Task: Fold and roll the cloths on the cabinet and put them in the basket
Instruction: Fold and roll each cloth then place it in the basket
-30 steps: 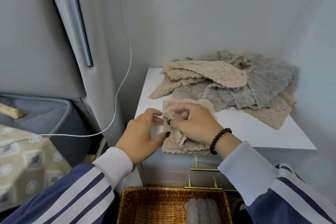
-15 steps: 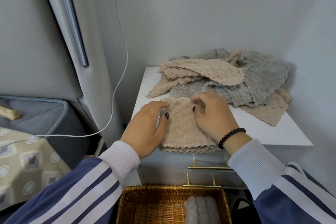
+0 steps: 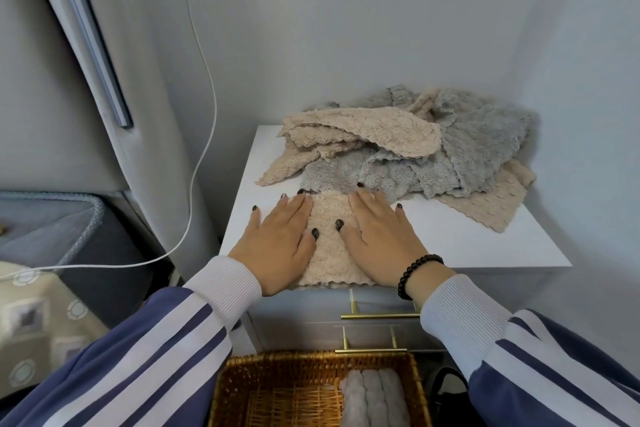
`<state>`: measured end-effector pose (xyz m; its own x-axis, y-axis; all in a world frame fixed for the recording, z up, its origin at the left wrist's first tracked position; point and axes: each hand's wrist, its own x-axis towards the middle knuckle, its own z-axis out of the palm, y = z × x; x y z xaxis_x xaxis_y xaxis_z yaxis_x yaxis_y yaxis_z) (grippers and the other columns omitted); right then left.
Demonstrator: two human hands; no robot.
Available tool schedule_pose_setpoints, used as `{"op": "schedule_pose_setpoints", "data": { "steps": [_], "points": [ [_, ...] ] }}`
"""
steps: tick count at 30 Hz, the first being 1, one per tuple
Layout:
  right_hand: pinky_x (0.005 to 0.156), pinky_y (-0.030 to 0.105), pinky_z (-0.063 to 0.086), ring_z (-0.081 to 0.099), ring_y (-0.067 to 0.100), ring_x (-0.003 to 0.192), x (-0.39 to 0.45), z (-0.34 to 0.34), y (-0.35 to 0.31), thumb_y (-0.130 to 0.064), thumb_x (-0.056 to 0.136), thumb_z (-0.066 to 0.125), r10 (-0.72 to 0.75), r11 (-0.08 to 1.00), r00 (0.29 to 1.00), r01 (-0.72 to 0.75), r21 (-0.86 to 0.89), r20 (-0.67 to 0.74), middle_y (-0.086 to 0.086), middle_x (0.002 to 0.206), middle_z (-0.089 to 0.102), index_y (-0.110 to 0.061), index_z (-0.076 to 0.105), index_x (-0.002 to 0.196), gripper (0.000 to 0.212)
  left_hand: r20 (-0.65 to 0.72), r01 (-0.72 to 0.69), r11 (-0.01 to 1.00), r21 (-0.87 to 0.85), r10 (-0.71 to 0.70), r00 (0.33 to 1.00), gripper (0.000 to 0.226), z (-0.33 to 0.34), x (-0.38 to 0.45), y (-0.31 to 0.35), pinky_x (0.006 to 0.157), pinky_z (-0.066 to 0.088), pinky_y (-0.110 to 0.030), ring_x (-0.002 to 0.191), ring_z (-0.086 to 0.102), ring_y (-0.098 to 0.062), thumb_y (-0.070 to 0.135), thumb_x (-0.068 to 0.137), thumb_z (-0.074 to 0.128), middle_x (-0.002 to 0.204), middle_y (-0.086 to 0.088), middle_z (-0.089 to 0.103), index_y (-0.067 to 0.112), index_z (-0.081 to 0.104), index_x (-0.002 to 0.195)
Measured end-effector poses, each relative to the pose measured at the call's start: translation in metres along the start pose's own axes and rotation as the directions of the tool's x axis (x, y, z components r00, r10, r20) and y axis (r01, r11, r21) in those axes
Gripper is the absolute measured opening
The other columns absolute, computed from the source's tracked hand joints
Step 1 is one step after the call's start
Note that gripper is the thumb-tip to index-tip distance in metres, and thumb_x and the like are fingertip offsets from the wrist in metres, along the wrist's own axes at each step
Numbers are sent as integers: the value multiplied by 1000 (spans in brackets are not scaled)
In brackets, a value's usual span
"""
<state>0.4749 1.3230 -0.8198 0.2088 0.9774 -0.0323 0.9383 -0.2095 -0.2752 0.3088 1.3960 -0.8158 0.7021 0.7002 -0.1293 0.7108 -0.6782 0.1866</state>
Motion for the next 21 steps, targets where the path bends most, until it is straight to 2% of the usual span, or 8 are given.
{"op": "schedule_pose_setpoints", "data": {
  "steps": [3,6,8,10,13,16,19,21],
  "points": [
    [113,34,25,23,16,140,-1,-15,5,-38,98,42,-38,991,996,48,126,-83,-2,153,31,-18,35,146,52,-27,-11,1000,-9,11,1000,57,-1,-1,-2,120,-1,-42,147,-5,-13,38,102,17,160,7,-7,22,-4,153],
    [77,10,43,53,7,101,0,-33,12,-26,88,65,96,849,992,-36,528,-88,-7,120,59,-22,61,122,34,-42,-40,999,-7,39,998,57,0,-3,-5,120,1,-41,147,-2,-12,38,102,18,160,8,-6,24,-3,153],
    [60,11,46,61,7,83,2,-39,18,-20,81,73,171,712,984,-154,685,43,-7,104,62,-21,63,113,33,-33,-68,997,-18,68,997,58,1,-4,-10,120,0,-40,147,-2,-12,44,99,13,159,10,-6,28,-3,152],
    [52,20,48,63,8,67,1,-39,20,-20,78,76,208,610,963,-265,747,172,-1,101,63,-15,59,115,41,-37,-111,993,-29,109,993,64,2,-5,-14,118,-1,-41,147,-1,-12,50,91,7,159,13,-6,32,-2,152],
    [56,24,47,63,12,74,0,-35,20,-29,75,79,292,569,942,-311,762,166,2,99,62,-15,60,107,40,-41,-154,987,-39,153,987,54,2,-6,-16,118,0,-44,147,0,-12,45,100,15,158,17,-6,37,0,151],
    [61,24,42,57,14,75,-4,-29,20,-22,72,80,355,528,932,-267,806,76,4,90,60,-16,64,93,27,-81,-193,979,-67,188,979,55,0,-7,-13,119,6,-44,147,5,-12,36,102,28,158,16,-5,38,3,151],
    [61,25,40,50,13,71,-7,-23,21,-10,71,78,447,499,894,-224,837,-27,-1,79,53,-17,62,80,20,-224,-191,974,-119,161,961,54,4,-8,-9,118,18,-43,147,12,-18,36,101,35,160,7,3,28,17,151],
    [66,26,41,49,11,73,-9,-21,24,-9,72,75,541,504,830,-191,843,-135,-9,74,49,-19,60,74,19,-382,-222,972,-79,176,907,53,8,-14,-1,114,27,-49,144,22,-25,40,98,32,158,-3,17,21,29,148]
  ]
}}
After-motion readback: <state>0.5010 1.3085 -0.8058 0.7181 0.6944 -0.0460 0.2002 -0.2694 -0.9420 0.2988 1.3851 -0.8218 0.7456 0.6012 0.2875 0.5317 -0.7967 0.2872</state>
